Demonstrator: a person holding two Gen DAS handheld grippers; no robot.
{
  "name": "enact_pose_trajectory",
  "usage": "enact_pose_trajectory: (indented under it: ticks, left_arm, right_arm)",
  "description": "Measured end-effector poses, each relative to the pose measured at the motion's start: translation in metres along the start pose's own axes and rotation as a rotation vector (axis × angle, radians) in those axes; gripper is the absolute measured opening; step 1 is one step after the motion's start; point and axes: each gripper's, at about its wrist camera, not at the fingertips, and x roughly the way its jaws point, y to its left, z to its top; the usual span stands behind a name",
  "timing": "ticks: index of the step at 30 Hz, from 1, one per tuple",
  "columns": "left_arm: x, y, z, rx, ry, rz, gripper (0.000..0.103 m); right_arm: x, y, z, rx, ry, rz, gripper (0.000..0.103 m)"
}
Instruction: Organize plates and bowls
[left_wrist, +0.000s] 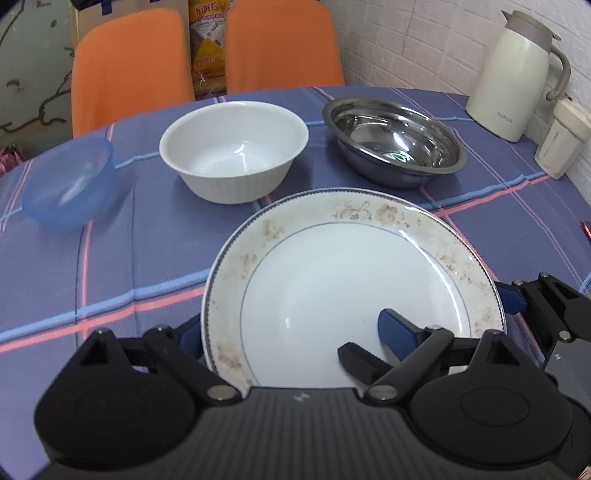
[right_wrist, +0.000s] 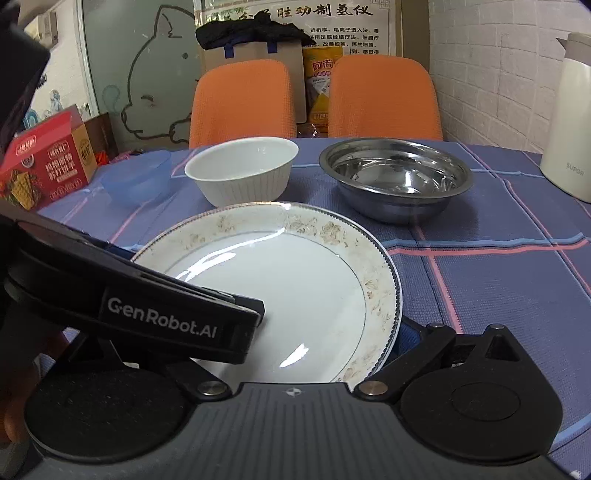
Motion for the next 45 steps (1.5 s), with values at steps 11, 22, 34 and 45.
enact_pose_trajectory:
  ticks: [11,22,34,45]
  left_arm:
    - [-0.027,0.005,-0.007,-0.011,-0.041,-0.005,0.086]
    - [-0.107,0.029,-0.041,-0.038,-0.112,0.053,0.086]
    - [-0.173,0.096,-0.134,-0.182,-0.083,0.201,0.086]
    - [-0.165,0.119,-0.166,-0.204,-0.101,0.213,0.086]
  right_arm:
    - [-0.018,0.018,0.000,-0.010,-0.022,-0.020,0.087]
    - [-0.067,0.071,-0.001,-0.063,-0.091,0.042,0.087]
    - [-0.083,0.167,-0.041,-0.171,-0.009,0.230,0.087]
    - [-0.079,0.185,-0.060,-0.212,0.050,0.269,0.087]
